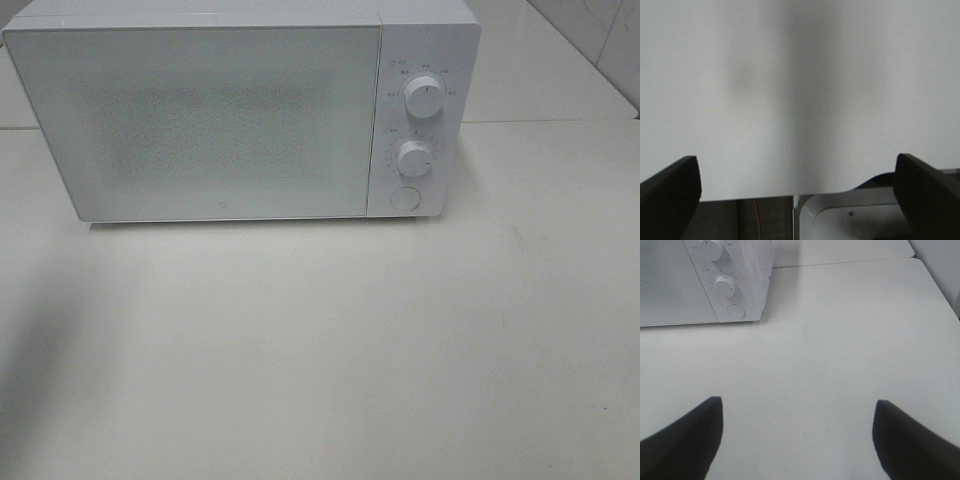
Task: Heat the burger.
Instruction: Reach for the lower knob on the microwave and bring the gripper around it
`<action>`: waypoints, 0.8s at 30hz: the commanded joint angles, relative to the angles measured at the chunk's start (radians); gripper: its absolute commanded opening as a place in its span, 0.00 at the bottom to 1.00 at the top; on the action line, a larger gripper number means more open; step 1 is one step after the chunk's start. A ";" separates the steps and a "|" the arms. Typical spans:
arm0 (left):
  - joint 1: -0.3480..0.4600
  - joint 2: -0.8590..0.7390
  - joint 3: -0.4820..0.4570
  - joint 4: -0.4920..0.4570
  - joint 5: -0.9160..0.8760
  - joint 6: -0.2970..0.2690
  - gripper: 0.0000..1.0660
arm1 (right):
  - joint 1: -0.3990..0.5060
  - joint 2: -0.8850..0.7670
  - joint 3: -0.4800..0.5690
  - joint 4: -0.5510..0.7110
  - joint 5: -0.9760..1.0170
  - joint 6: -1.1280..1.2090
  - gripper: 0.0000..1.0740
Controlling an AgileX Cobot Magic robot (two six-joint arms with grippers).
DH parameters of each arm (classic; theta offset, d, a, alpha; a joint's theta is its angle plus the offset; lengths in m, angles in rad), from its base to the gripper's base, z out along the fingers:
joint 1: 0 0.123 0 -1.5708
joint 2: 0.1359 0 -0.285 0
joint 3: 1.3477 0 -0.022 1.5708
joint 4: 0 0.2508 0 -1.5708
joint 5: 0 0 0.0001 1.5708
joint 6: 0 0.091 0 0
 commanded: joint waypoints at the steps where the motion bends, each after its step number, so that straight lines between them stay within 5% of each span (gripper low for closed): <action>1: 0.007 -0.041 0.060 0.008 0.011 -0.005 0.94 | -0.005 -0.025 0.004 0.005 0.000 -0.005 0.71; 16: 0.007 -0.450 0.359 0.014 -0.070 0.000 0.94 | -0.005 -0.025 0.004 0.005 0.000 -0.005 0.71; 24: 0.007 -0.710 0.386 0.033 -0.047 0.000 0.94 | -0.005 -0.025 0.004 0.005 0.000 -0.005 0.71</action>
